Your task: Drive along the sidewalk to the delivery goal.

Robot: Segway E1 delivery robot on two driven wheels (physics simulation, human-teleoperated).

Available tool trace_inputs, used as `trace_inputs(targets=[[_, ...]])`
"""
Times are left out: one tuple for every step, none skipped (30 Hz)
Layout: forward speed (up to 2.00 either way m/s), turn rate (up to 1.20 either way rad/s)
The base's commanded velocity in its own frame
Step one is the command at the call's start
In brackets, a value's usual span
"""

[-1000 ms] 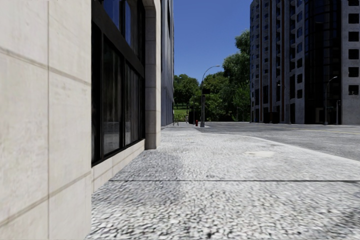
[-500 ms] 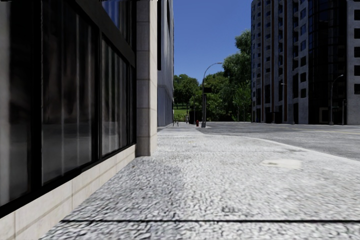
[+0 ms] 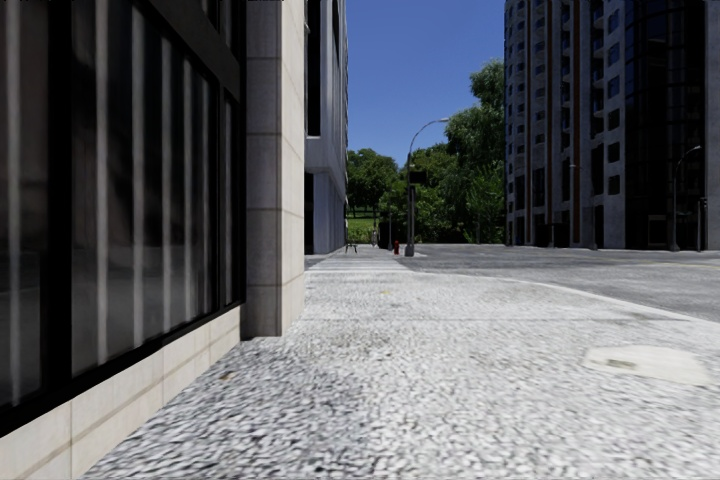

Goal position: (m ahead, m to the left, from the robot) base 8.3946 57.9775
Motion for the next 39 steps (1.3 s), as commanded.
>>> trace_inputs(targets=[[2.00, 0.00], [2.00, 0.00], [2.00, 0.00], [2.00, 0.00], [2.00, 0.00], [2.00, 0.00], [2.00, 0.00], [2.00, 0.00], [2.00, 0.00], [2.00, 0.00], [2.00, 0.00], [2.00, 0.00], [2.00, 0.00], [2.00, 0.00], [2.00, -0.10], [2.00, -0.10], [2.00, -0.20], [2.00, -0.22], [2.00, -0.23], [2.00, -0.23], [2.00, -0.23], [2.00, -0.23], [2.00, -0.23], [2.00, -0.10], [2.00, -0.10], [2.00, 0.00], [2.00, 0.00], [2.00, 0.00], [2.00, 0.00], [2.00, 0.00], [2.00, 0.00], [2.00, 0.00], [2.00, 0.00], [2.00, 0.00], [2.00, 0.00], [2.00, 0.00], [2.00, 0.00], [2.00, 0.00], [2.00, 0.00]])
